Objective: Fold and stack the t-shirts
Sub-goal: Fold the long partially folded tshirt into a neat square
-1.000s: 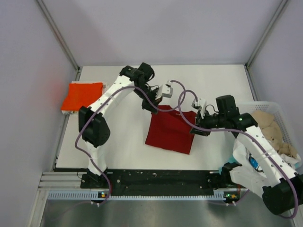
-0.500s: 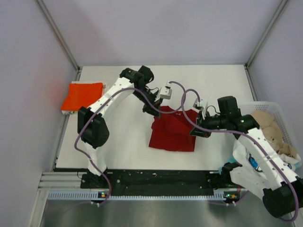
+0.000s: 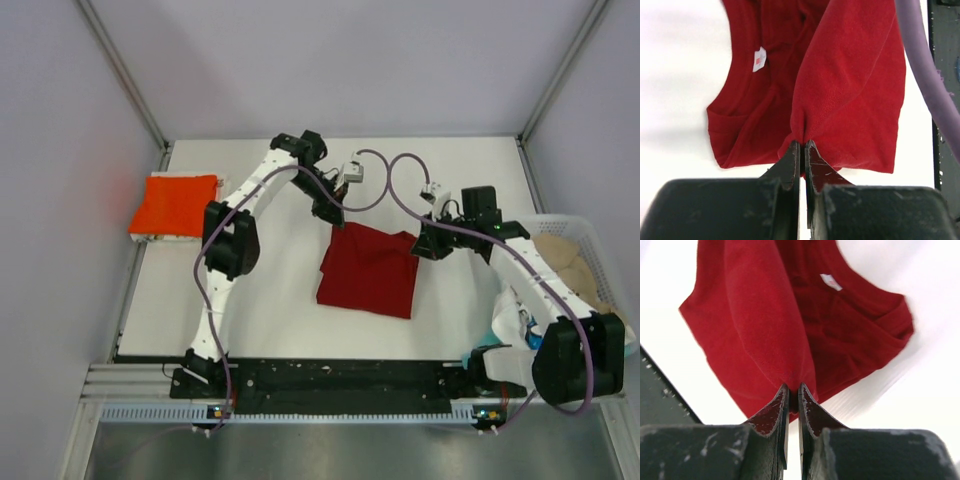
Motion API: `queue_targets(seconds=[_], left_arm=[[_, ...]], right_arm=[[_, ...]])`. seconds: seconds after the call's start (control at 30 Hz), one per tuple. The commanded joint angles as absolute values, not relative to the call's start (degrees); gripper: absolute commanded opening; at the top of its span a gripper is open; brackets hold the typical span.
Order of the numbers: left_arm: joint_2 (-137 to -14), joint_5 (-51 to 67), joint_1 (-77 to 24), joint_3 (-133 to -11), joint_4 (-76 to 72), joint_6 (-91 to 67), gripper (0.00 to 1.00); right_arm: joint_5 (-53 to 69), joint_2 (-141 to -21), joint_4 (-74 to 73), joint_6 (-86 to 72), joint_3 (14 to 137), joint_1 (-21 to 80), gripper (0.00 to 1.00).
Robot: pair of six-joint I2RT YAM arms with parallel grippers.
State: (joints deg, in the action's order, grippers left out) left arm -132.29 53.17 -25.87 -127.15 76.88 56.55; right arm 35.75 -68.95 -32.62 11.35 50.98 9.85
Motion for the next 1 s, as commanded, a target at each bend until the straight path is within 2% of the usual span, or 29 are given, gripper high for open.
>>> queue_targets(seconds=[0.0,0.23,0.37,0.5,0.6,0.73,0.87,0.97], left_arm=[[-136.3,55.1,-24.3,-130.8,81.8,49.9,0.00],[-135.2,49.5,-23.3,-126.0,60.2,34.4,0.01],[-136.8,47.5,-23.3,-126.1,55.5,29.6,0.01],[-137.8,43.3,-23.3,-125.6,50.5,24.6,0.16],[-137.8,36.6,-23.2,-125.3,46.4,20.1,0.30],[-136.7,25.3,-23.0,-125.7,40.5,15.8,0.44],[-135.2,19.3,-22.8,-127.7,39.8,16.4,0.46],[-131.5,21.8,-22.9,-125.3,41.7,16.6,0.43]], right_arm=[[30.7,-74.6,-22.6,8.9,51.8,8.1,0.00],[26.5,-86.7,-20.1,6.9,56.8,6.9,0.00],[24.9,-89.5,-17.3,5.5,57.6,6.9,0.00],[23.9,-91.7,-16.0,4.3,58.9,6.9,0.00],[22.7,-94.1,-14.1,2.9,60.5,6.9,0.15],[11.4,-99.7,-13.7,0.4,65.6,6.9,0.22],[7.6,-103.9,-20.2,-1.2,74.7,6.7,0.24],[7.7,-100.5,-22.1,-3.5,75.7,6.7,0.26]])
